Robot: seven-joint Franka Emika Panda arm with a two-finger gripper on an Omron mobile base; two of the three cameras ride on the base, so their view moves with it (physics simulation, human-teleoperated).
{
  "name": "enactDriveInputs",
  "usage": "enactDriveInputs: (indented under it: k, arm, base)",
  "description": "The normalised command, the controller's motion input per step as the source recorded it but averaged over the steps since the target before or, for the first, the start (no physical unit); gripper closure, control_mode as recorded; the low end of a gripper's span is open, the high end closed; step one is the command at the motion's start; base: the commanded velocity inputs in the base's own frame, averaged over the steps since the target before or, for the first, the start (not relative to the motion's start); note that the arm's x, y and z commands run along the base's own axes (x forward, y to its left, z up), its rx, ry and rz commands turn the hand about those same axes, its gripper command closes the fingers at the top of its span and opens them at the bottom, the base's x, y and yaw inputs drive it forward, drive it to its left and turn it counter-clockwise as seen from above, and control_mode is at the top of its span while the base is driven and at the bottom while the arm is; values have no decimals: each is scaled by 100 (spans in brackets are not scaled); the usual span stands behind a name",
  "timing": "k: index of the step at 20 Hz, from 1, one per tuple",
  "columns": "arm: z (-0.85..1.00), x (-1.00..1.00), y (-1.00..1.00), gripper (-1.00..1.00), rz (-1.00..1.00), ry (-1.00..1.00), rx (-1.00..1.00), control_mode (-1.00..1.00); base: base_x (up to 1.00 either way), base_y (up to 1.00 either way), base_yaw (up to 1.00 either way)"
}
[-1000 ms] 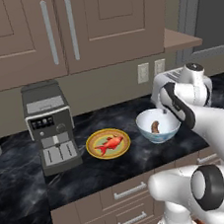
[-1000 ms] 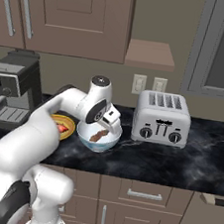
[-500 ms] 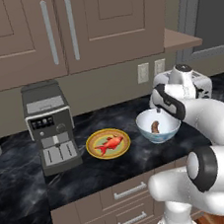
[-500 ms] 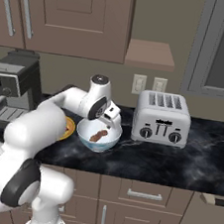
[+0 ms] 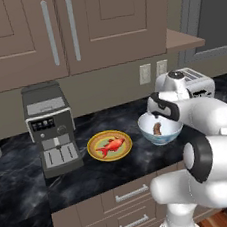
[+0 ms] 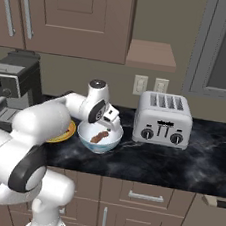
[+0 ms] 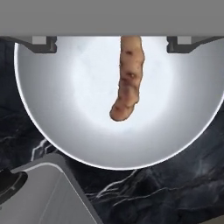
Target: Place the fish on the plate and place the potato on the same plate.
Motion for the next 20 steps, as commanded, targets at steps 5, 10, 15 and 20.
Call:
enactDriveInputs:
  k: [5,10,15,20]
  arm:
    - [-32,1,0,-100,0,0,0,-100]
    - [-24,10,4,-100,0,0,0,-100]
    - [-21,24,12,-100,0,0,0,-100]
    - [-26,6,0,-100,0,0,0,-100]
  base:
    - [0,0,0]
    - [0,0,0]
    - [0,0,0]
    - [0,0,0]
